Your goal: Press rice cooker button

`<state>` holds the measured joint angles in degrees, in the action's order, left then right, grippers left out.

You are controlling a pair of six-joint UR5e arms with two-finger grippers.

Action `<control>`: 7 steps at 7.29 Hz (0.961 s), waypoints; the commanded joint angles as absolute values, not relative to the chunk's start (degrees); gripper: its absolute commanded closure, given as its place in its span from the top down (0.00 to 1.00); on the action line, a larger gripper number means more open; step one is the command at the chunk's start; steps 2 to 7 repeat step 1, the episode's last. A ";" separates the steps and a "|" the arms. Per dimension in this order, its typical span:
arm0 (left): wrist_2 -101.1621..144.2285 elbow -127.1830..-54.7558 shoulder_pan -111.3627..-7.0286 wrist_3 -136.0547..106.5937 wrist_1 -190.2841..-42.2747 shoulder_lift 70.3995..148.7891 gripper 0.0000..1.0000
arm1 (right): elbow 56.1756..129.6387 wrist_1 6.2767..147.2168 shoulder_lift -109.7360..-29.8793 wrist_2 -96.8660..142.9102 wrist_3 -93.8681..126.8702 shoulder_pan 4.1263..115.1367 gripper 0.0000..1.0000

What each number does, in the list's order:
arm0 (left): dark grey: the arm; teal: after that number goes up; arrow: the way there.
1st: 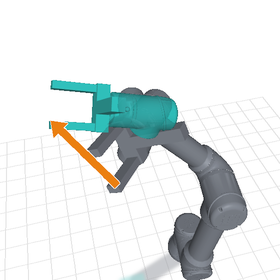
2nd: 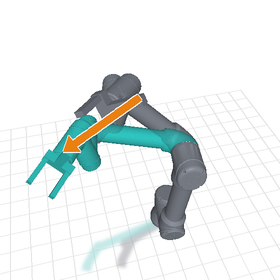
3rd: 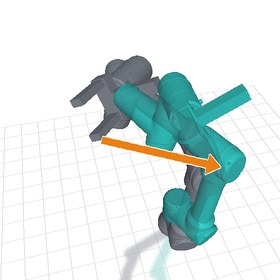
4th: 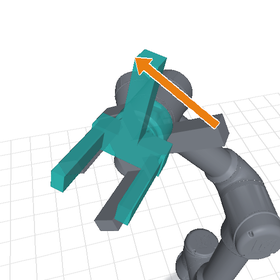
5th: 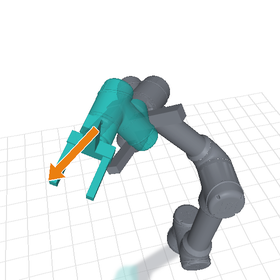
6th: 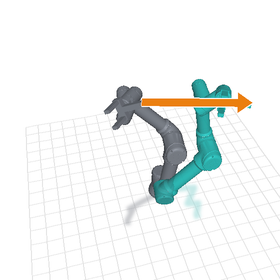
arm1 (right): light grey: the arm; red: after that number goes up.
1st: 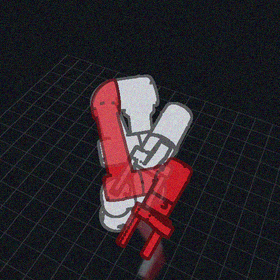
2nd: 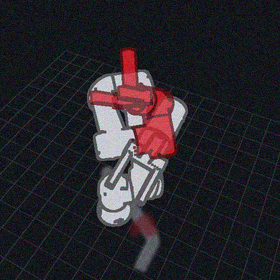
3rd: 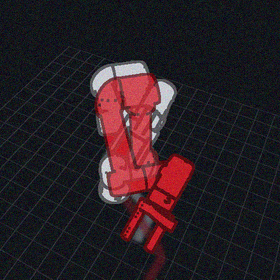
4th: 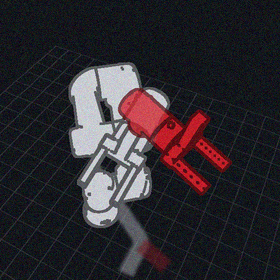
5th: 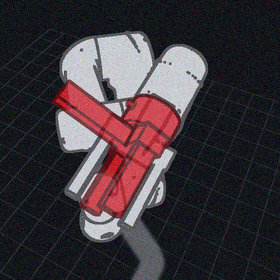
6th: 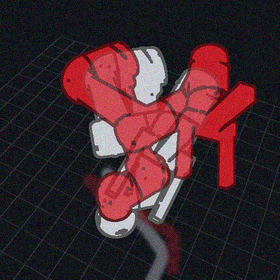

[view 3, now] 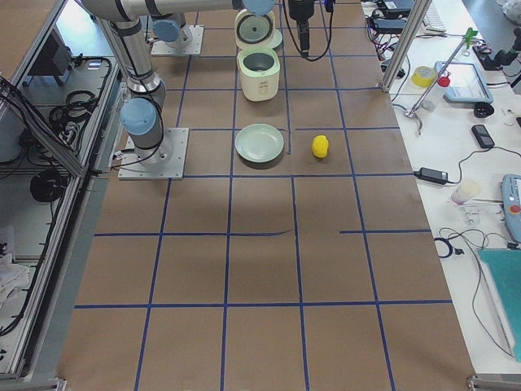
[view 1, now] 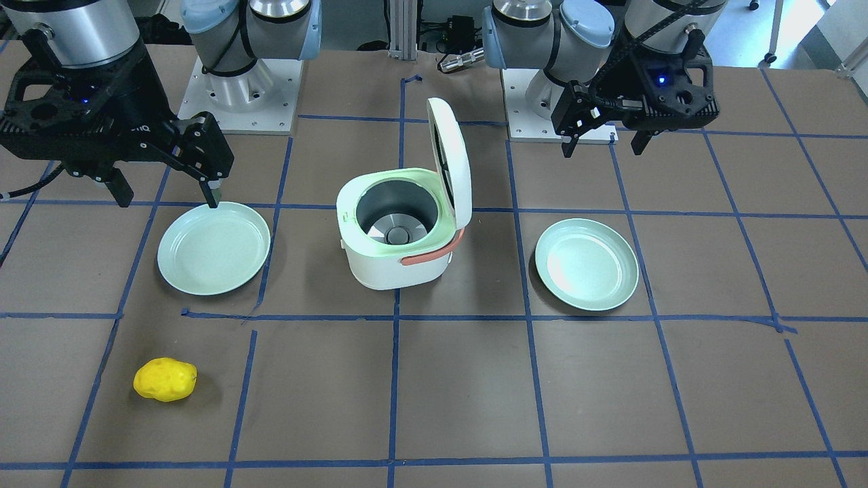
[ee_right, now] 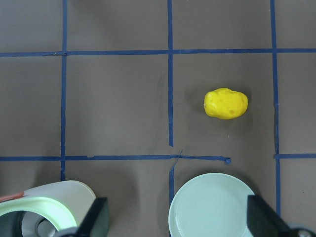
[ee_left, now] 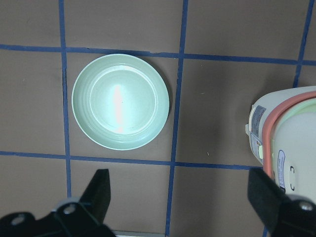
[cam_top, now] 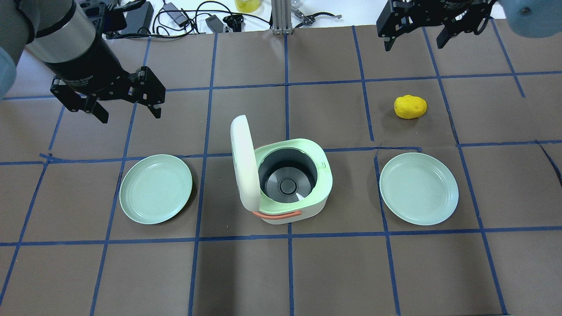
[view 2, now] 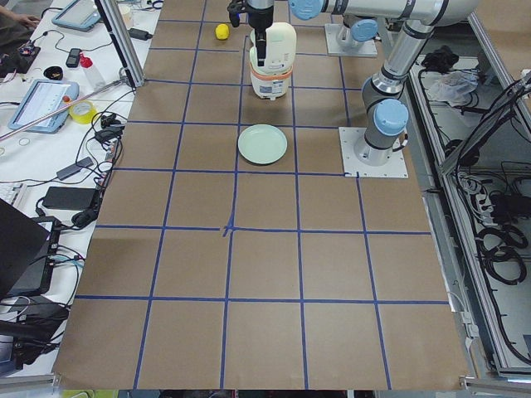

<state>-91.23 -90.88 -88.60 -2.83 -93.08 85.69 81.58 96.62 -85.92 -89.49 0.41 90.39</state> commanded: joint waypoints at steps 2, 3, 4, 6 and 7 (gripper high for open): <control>-91.23 -90.88 -88.59 -2.90 -93.08 85.69 1.00 | 81.56 96.59 -85.96 -89.47 0.44 90.44 1.00; -91.23 -90.88 -88.59 -2.90 -93.08 85.69 1.00 | 81.56 96.59 -85.96 -89.47 0.44 90.44 1.00; -91.23 -90.88 -88.59 -2.90 -93.08 85.69 1.00 | 81.56 96.59 -85.96 -89.47 0.44 90.44 1.00; -91.23 -90.88 -88.59 -2.90 -93.08 85.69 1.00 | 81.56 96.59 -85.96 -89.47 0.44 90.44 1.00; -91.23 -90.88 -88.59 -2.90 -93.08 85.69 1.00 | 81.56 96.59 -85.96 -89.47 0.44 90.44 1.00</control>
